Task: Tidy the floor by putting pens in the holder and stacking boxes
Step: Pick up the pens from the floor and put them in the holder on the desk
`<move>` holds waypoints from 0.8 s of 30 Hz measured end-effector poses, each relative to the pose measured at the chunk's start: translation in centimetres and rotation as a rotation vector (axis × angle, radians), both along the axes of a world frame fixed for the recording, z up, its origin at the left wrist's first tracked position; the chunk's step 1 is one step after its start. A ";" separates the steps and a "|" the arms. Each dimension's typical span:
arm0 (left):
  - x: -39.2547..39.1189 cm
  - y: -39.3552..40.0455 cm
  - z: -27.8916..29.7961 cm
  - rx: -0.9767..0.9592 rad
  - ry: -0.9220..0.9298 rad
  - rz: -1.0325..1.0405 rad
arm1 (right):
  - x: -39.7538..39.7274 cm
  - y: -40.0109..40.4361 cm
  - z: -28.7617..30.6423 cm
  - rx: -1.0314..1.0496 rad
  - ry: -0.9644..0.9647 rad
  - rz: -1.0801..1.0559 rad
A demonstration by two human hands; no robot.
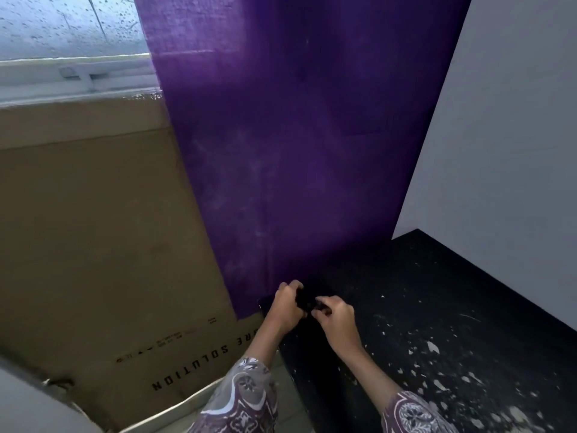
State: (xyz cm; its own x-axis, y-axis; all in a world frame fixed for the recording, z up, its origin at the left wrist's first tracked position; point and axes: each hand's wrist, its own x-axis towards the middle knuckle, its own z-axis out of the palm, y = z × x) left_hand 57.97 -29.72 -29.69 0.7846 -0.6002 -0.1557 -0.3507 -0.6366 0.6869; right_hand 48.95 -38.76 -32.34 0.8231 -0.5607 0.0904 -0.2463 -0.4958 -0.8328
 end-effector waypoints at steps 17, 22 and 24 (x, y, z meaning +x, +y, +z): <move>-7.2 13.4 2.1 -0.121 -0.096 0.099 | -6.8 9.8 4.5 -0.085 -0.117 -0.098; -11.7 22.8 3.4 -0.094 -0.163 0.104 | -11.0 17.5 6.0 -0.083 -0.166 -0.085; -13.5 26.6 3.8 -0.071 -0.179 0.120 | -12.7 20.6 6.3 -0.077 -0.178 -0.076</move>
